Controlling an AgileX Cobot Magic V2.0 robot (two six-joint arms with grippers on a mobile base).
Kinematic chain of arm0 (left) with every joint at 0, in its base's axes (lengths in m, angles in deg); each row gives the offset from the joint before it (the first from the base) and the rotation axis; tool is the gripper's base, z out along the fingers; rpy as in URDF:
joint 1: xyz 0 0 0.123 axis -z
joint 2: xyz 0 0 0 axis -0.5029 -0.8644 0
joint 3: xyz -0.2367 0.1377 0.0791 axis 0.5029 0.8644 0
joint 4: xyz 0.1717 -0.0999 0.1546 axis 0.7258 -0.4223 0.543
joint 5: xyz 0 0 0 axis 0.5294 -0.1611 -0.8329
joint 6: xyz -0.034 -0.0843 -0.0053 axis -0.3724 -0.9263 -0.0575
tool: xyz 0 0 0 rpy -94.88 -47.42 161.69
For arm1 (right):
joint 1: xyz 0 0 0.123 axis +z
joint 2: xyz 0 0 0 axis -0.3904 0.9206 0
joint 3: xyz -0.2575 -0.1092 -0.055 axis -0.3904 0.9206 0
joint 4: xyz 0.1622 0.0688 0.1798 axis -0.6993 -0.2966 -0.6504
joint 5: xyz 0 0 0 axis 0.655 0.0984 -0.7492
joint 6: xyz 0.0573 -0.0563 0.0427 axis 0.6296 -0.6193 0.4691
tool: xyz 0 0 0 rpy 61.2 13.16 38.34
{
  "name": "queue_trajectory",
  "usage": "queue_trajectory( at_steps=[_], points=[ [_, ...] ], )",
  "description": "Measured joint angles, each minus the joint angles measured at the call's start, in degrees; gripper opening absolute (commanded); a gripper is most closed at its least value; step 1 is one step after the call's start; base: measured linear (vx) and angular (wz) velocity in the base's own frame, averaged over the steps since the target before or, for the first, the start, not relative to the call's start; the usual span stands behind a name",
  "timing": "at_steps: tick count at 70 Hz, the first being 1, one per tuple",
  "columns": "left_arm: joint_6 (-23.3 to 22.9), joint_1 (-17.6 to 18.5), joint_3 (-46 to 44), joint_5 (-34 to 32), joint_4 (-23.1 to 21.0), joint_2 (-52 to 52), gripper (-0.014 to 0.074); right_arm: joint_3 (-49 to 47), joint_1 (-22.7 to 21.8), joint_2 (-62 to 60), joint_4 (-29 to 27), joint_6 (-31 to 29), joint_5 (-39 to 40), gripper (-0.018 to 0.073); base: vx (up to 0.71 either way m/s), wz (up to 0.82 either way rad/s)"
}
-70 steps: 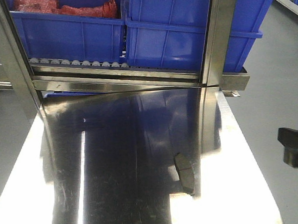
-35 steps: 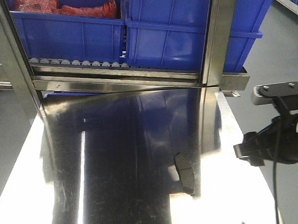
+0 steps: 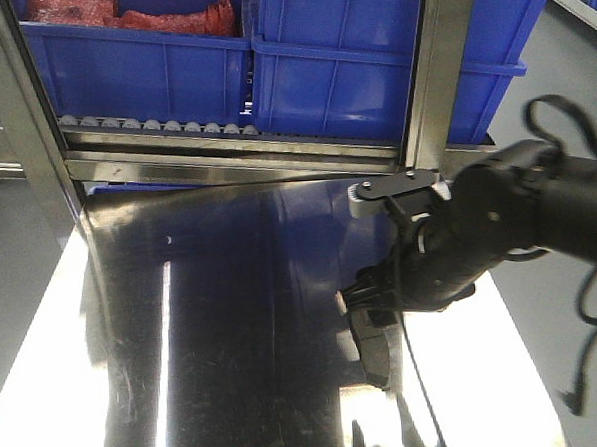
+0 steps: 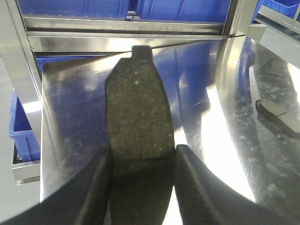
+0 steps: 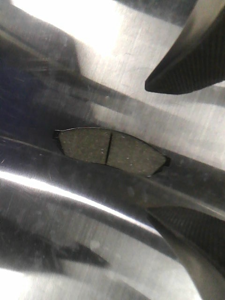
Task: Move and align brake pads A on conveyor
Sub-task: 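Lower the right gripper onto the remaining brake pad and grasp it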
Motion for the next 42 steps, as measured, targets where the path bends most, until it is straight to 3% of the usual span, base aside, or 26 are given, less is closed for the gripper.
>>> queue_trajectory(
  at_steps=[22,42],
  points=[
    [0.0,0.0,0.0,0.0,0.0,0.0,-0.0006,-9.3,1.1,12.2,0.6,1.9,-6.4,0.0482,0.00,0.00],
    [0.0,0.0,0.0,0.0,0.0,0.0,-0.0006,-11.1,1.1,16.8,1.6,5.3,-7.6,0.0486,0.00,0.00]
  ],
)
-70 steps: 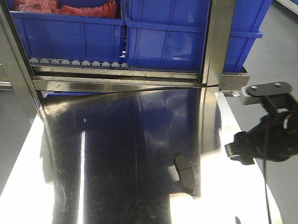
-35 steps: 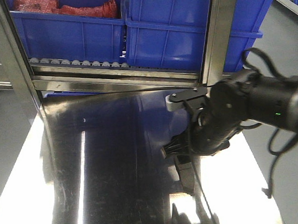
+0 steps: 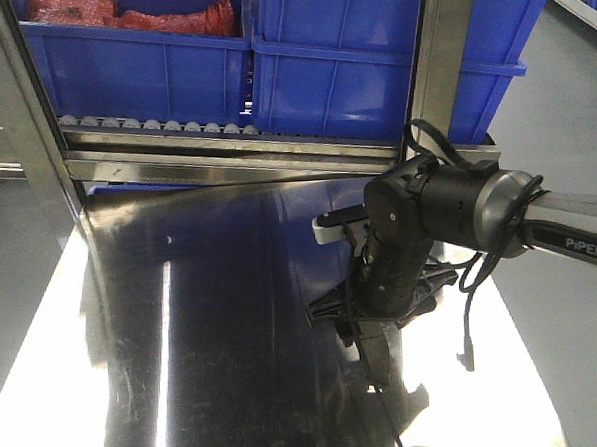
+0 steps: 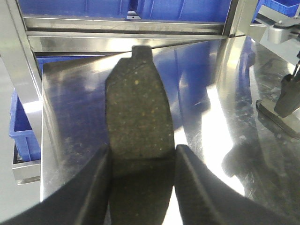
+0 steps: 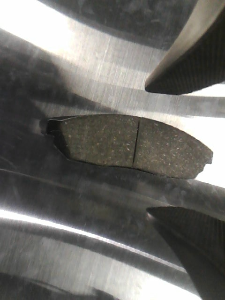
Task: Move and align brake pads A on conveyor
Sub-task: 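Lower the right gripper onto the remaining brake pad and grasp it, then lift the brake pad with the right gripper, holding both pads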
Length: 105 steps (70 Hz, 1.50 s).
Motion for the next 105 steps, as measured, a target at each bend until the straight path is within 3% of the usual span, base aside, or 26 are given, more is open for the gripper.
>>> queue_trajectory(
  at_steps=[20,30,39,57,69,86,105],
  points=[
    [0.0,0.0,0.0,0.0,0.0,0.0,-0.0006,0.0,-0.5,2.9,-0.2,0.9,-0.7,0.0482,0.00,0.00],
    [0.0,0.0,0.0,0.0,0.0,0.0,-0.0006,-0.1,-0.5,3.7,-0.3,1.0,-0.8,0.0433,0.00,0.00],
    [0.0,0.0,0.0,0.0,0.0,0.0,-0.0006,-0.1,-0.5,4.1,-0.3,1.1,-0.3,0.0319,0.00,0.00],
    [0.0,0.0,0.0,0.0,0.0,0.0,-0.0006,-0.1,-0.5,4.1,-0.5,3.2,0.9,-0.0016,0.00,0.00],
    [0.0,0.0,0.0,0.0,0.0,0.0,-0.0006,0.0,-0.5,2.2,0.2,3.8,2.1,-0.0008,0.00,0.00],
    [0.0,0.0,0.0,0.0,0.0,0.0,-0.0006,5.4,-1.1,-8.9,7.1,6.1,5.3,-0.0002,0.00,0.00],
    [0.0,0.0,0.0,0.0,0.0,0.0,-0.0006,19.4,-8.8,-29.4,8.9,6.6,10.8,-0.0001,0.00,0.00]
  ],
)
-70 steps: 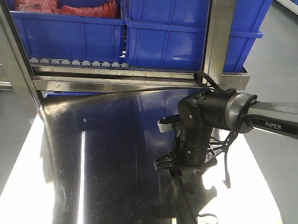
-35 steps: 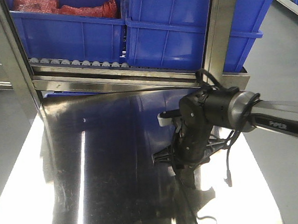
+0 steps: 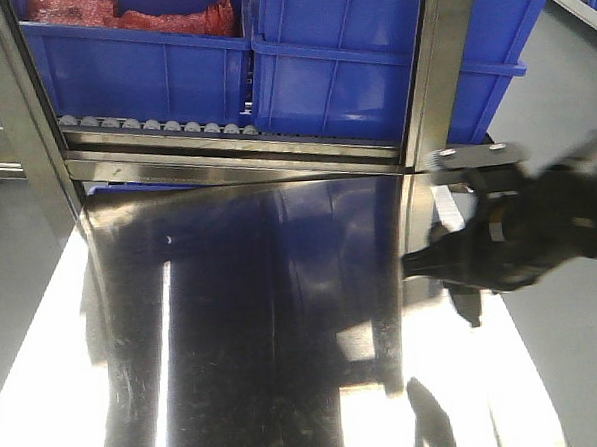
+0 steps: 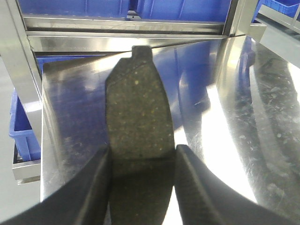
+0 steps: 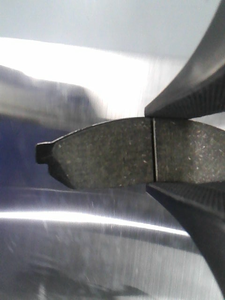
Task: Move and align brake pads A on conveyor
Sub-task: 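Lift the brake pad with the right gripper, holding both pads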
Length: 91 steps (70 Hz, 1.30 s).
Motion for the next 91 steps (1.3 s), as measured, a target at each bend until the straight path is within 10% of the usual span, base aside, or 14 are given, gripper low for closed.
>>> queue_trajectory(
  at_steps=[40,91],
  points=[
    [0.0,0.0,0.0,0.4,0.0,0.0,-0.0006,20.6,-4.1,-44.7,3.5,-4.1,4.5,0.0000,0.00,0.00],
    [0.0,0.0,0.0,0.4,0.0,0.0,-0.0006,36.2,-4.1,-64.0,3.8,-5.8,16.4,0.0001,0.00,0.00]
  ],
)
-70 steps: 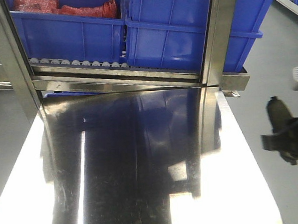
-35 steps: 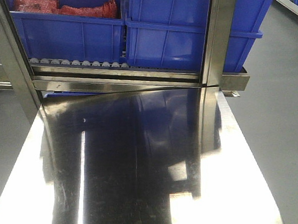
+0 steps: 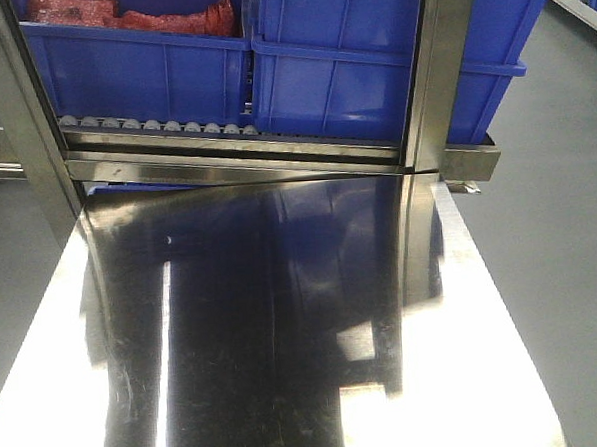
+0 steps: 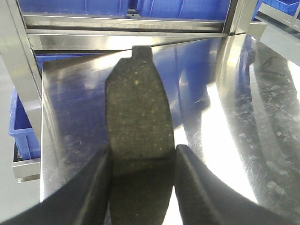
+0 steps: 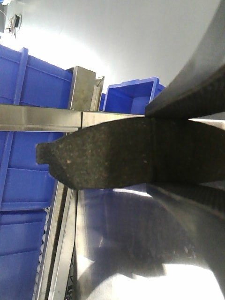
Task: Move and align brake pads A on conveyor
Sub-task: 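Lift the brake pad with the right gripper, holding both pads, then back away from the steel table and turn the base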
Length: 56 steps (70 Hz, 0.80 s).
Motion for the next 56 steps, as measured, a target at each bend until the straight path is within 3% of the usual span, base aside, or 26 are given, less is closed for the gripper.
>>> queue_trajectory(
  at_steps=[56],
  points=[
    [0.0,0.0,0.0,0.0,0.0,0.0,-0.0006,0.0,0.0,0.0,0.2,0.0,0.0,0.0003,-0.01,0.03]
  ],
)
